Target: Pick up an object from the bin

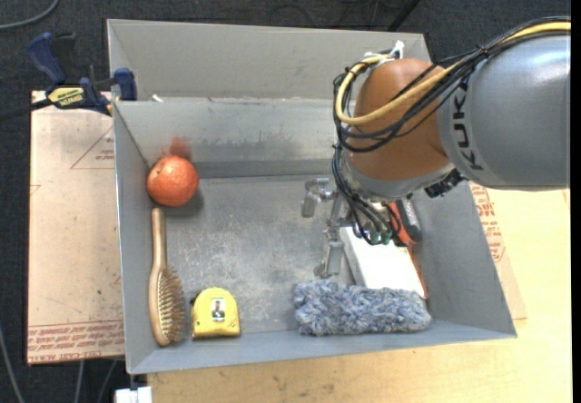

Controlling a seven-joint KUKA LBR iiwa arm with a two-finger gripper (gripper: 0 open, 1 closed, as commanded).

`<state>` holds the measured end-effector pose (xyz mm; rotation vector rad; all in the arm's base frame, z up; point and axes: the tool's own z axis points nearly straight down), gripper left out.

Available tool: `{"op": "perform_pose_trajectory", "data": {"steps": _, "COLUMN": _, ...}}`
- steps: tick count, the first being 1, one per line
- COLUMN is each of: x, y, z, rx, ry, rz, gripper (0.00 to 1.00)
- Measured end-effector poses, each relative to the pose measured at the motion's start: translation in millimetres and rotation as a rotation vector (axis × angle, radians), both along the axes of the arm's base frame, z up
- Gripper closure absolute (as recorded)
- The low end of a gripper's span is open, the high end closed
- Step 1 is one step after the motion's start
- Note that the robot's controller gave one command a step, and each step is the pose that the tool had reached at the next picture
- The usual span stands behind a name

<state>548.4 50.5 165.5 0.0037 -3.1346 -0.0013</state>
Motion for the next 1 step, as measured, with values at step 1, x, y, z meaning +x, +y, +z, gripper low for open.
{"op": "perform_pose_trajectory", "data": {"steps": 1, "x": 1.5, "y": -0.2, "z": 4.7, "rx": 0.000, "ry": -0.008, "rz": -0.001, "gripper": 0.00}}
